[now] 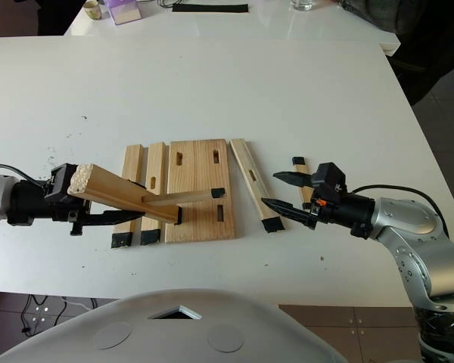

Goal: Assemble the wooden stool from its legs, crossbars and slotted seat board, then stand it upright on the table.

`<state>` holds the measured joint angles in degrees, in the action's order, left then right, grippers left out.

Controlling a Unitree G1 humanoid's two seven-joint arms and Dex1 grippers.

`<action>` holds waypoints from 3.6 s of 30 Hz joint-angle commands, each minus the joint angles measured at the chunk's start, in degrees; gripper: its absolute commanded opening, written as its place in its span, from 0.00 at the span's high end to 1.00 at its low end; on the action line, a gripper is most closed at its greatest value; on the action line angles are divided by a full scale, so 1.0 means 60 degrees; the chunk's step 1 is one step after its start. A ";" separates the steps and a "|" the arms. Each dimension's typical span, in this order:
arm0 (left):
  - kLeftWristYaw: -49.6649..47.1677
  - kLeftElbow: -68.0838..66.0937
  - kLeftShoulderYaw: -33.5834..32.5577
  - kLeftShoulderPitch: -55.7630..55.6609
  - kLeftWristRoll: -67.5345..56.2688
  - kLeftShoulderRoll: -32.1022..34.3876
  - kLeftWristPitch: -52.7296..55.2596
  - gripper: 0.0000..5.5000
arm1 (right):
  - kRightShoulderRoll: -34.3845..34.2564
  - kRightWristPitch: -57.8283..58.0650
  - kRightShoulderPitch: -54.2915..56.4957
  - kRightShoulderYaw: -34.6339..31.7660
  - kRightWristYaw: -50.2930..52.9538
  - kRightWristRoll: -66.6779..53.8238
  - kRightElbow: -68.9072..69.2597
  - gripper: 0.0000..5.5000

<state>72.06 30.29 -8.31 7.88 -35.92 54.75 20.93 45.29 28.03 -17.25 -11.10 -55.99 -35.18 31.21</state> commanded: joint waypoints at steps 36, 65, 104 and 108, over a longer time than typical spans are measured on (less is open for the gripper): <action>-0.0226 -0.3671 0.4103 -0.2270 0.3323 -0.0601 -0.1738 0.62 | -0.0216 -0.0099 0.0512 0.0859 0.0434 0.0272 -0.0153 0.43; -0.4129 -0.0127 0.0030 0.0135 0.1327 -0.0505 0.4721 0.36 | -0.1511 -0.0652 -0.2760 -0.1091 0.2053 0.0231 0.1598 0.43; -0.7360 -0.1170 0.0156 0.2023 0.1977 -0.1916 0.7025 0.59 | -0.1532 -0.0835 -0.2064 -0.0607 0.2427 0.0857 0.1246 0.43; -0.8508 -0.2781 -0.0165 0.1354 0.2532 -0.2952 0.6606 0.63 | -0.1164 -0.0696 -0.1427 -0.0385 0.2182 0.0986 0.0820 0.43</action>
<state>26.11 22.51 -11.11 14.61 -24.55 41.49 58.00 36.65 22.73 -28.21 -13.80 -41.98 -29.30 37.45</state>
